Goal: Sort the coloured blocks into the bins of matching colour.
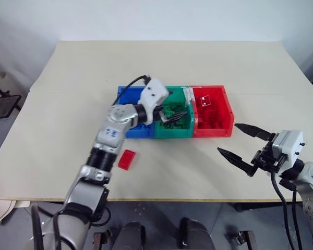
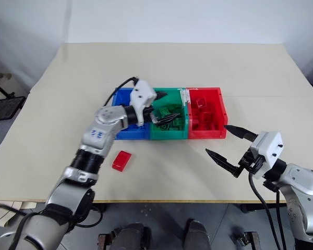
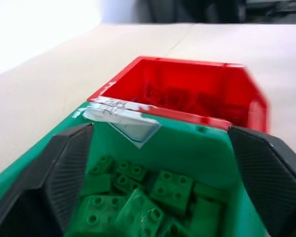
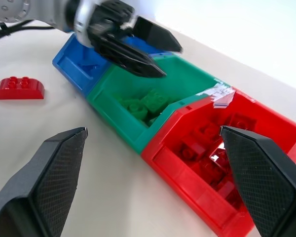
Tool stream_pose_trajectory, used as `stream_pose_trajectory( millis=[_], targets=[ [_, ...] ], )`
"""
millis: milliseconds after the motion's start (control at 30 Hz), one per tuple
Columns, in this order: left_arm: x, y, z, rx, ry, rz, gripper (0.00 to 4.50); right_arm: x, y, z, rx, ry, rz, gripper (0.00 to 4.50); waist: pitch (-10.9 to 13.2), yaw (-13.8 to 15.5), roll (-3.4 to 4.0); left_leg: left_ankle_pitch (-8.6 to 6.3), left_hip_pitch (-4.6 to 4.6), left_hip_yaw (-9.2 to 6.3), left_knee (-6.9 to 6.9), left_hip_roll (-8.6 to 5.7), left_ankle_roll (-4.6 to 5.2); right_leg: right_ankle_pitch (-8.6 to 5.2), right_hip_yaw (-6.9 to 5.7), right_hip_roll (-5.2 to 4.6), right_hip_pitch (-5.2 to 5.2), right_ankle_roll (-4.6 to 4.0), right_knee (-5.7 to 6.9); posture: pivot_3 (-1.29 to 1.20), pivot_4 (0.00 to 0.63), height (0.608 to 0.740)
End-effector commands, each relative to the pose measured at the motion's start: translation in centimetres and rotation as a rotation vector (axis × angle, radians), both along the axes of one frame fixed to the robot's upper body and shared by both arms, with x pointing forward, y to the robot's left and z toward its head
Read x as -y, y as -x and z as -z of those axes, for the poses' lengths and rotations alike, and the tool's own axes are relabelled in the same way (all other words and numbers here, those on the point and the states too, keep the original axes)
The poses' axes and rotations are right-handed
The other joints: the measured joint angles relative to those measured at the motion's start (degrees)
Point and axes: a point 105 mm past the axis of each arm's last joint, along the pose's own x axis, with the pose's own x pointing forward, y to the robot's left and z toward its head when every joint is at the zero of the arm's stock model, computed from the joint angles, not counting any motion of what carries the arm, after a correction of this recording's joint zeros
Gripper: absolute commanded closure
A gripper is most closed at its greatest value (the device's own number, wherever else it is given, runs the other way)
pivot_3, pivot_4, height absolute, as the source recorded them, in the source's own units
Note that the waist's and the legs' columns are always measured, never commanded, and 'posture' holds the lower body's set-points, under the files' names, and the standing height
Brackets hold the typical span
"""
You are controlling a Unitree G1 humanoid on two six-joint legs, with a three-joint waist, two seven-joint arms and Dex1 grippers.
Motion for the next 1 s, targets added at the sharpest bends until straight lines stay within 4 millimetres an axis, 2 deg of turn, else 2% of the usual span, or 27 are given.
stream_pose_trajectory(
  millis=[33, 133, 200, 300, 333, 433, 500, 567, 700, 867, 967, 1000],
  targets=[
    [-3.6, 2.0, -0.9, 0.076, -0.010, 0.026, 0.03, -0.6, -0.3, -0.5, 0.019, 0.033, -0.069, 0.00, 0.0, -0.3, 0.00, 0.00, 0.01, 0.00, -0.01, 0.00, 0.00, 0.00, 0.00, 0.00, 0.00, 0.00, 0.00, 0.00, 0.150, 0.740],
    [-8.2, 5.0, -0.2, 0.153, -0.068, 0.061, 0.03, -1.5, -0.6, -0.1, 0.003, 0.079, -0.153, 0.00, 0.0, -1.2, 0.02, 0.00, 0.05, 0.00, -0.05, 0.04, 0.00, 0.00, 0.00, 0.01, -0.02, 0.00, 0.02, 0.00, 0.150, 0.740],
    [-11.1, 6.1, 0.7, 0.191, -0.110, 0.019, 0.03, -2.0, -0.9, 0.2, -0.001, 0.102, -0.194, 0.00, 0.0, -1.4, 0.01, -0.01, 0.05, -0.04, -0.05, 0.07, -0.02, 0.00, -0.02, 0.00, -0.02, 0.00, 0.02, 0.00, 0.150, 0.740],
    [-15.5, 7.8, 2.8, 0.036, -0.143, -0.086, 0.03, -3.1, -1.1, 0.7, -0.014, 0.126, -0.270, 0.00, 0.0, -1.2, 0.00, -0.02, 0.03, -0.07, -0.01, 0.06, -0.01, 0.00, -0.02, 0.00, 0.02, 0.00, -0.01, 0.00, 0.150, 0.740],
    [-16.5, 8.5, 3.1, -0.005, -0.134, -0.111, 0.03, -3.4, -1.0, 1.0, -0.020, 0.136, -0.297, 0.00, 0.0, -1.2, -0.01, -0.02, 0.03, -0.07, 0.00, 0.06, -0.01, 0.00, -0.02, 0.00, 0.03, 0.00, -0.02, 0.00, 0.150, 0.740],
    [-17.8, 9.7, 3.2, -0.032, -0.124, -0.157, 0.03, -3.7, -1.1, 1.3, -0.027, 0.164, -0.344, 0.00, 0.0, -0.3, -0.02, -0.04, 0.03, -0.11, 0.02, 0.07, 0.00, 0.00, -0.02, 0.00, 0.03, 0.00, 0.01, 0.00, 0.150, 0.740],
    [-20.4, 11.0, 3.8, -0.055, -0.143, -0.262, 0.03, -4.5, -1.2, 1.1, -0.019, 0.190, -0.407, 0.00, 0.0, -0.2, -0.03, -0.04, 0.01, -0.11, 0.08, 0.07, 0.00, 0.00, -0.01, 0.00, 0.06, 0.00, -0.02, 0.00, 0.150, 0.740],
    [-22.1, 11.9, 4.5, -0.075, -0.168, -0.343, 0.03, -5.4, -1.2, 1.3, -0.018, 0.216, -0.469, 0.00, 0.0, -0.7, -0.02, -0.05, 0.04, -0.04, 0.05, 0.09, -0.01, 0.00, 0.03, 0.00, 0.03, 0.00, -0.02, 0.00, 0.150, 0.740],
    [-21.8, 12.6, 4.7, -0.100, -0.195, -0.342, 0.03, -5.6, -1.5, 1.3, -0.022, 0.217, -0.486, 0.00, 0.0, -0.2, -0.02, -0.09, 0.12, -0.04, -0.03, 0.15, -0.07, -0.01, -0.03, 0.04, 0.03, -0.02, 0.04, 0.00, 0.150, 0.740],
    [-16.8, 15.7, 6.8, -0.330, -0.272, -0.183, 0.03, -4.4, -2.0, 1.6, -0.045, 0.222, -0.451, 0.00, 0.0, -0.1, -0.08, -0.19, 0.06, -0.03, 0.07, 0.15, -0.04, -0.01, 0.00, 0.03, 0.03, -0.01, 0.01, 0.00, 0.150, 0.740],
    [-14.8, 16.0, 8.2, -0.488, -0.239, -0.230, 0.03, -4.0, -1.8, 2.2, -0.063, 0.225, -0.438, 0.00, 0.0, -0.2, -0.05, -0.21, 0.08, -0.01, 0.02, 0.19, -0.07, -0.01, 0.00, 0.04, 0.00, -0.02, 0.03, 0.00, 0.150, 0.740],
    [-13.9, 15.8, 8.3, -0.488, -0.232, -0.241, 0.03, -3.9, -1.8, 2.2, -0.067, 0.223, -0.432, 0.00, 0.0, -0.1, -0.05, -0.21, 0.09, -0.02, 0.02, 0.20, -0.07, -0.01, 0.00, 0.05, 0.00, -0.02, 0.06, 0.00, 0.150, 0.740]
  ],
)
